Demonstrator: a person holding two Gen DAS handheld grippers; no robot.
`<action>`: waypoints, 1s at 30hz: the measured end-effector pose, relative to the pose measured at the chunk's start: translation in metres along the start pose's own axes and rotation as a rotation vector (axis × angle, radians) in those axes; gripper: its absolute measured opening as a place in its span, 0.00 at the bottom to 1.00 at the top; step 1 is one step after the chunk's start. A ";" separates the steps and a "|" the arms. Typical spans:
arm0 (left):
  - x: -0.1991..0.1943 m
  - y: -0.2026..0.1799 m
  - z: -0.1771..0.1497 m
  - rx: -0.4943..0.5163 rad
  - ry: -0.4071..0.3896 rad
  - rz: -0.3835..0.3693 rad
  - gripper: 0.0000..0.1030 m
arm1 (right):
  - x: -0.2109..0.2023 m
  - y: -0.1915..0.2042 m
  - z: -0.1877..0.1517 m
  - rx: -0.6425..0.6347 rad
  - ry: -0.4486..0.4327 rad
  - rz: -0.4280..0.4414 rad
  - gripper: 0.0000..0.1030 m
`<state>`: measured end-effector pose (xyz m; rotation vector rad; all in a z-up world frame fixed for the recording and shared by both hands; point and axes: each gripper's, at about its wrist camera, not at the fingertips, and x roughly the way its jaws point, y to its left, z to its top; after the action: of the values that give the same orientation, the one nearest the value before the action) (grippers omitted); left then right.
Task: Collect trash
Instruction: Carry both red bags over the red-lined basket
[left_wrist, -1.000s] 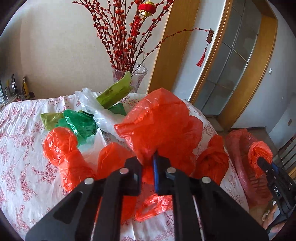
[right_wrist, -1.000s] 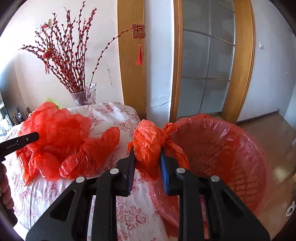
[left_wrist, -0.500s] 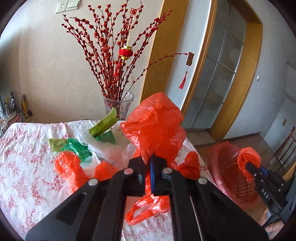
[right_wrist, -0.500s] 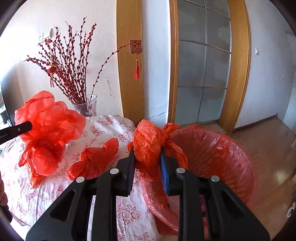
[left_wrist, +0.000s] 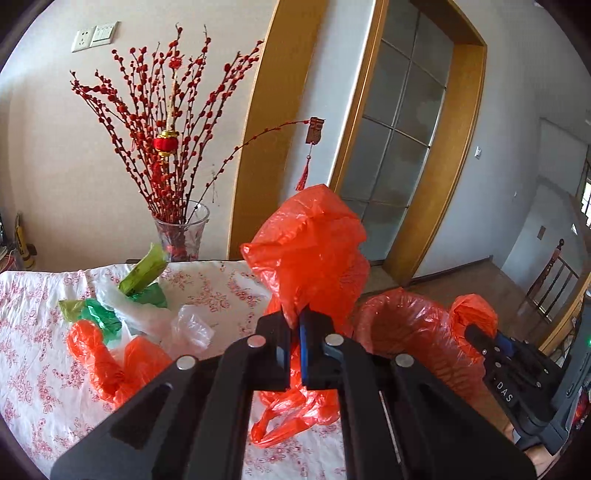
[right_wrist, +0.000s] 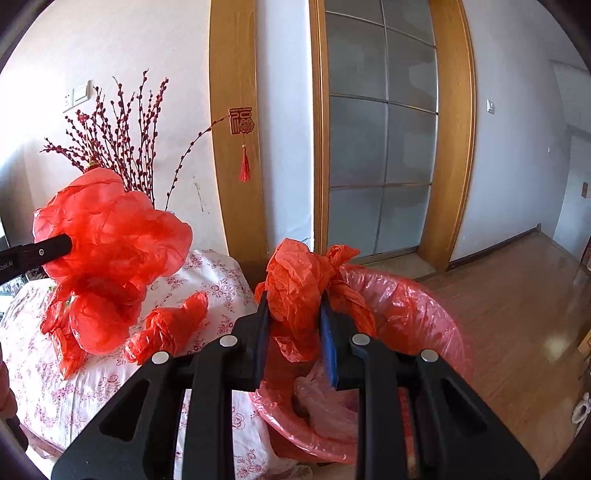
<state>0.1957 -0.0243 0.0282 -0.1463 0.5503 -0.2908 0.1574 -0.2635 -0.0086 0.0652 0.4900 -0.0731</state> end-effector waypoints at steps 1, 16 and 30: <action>0.003 -0.004 0.000 0.001 0.003 -0.010 0.05 | -0.002 -0.003 0.000 0.001 -0.003 -0.006 0.24; 0.045 -0.079 -0.007 0.036 0.054 -0.154 0.05 | -0.013 -0.063 0.002 0.083 -0.025 -0.099 0.24; 0.086 -0.122 -0.021 0.051 0.105 -0.230 0.05 | 0.004 -0.090 0.001 0.151 -0.023 -0.124 0.24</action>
<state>0.2266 -0.1681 -0.0057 -0.1459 0.6303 -0.5383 0.1533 -0.3533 -0.0135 0.1817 0.4644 -0.2319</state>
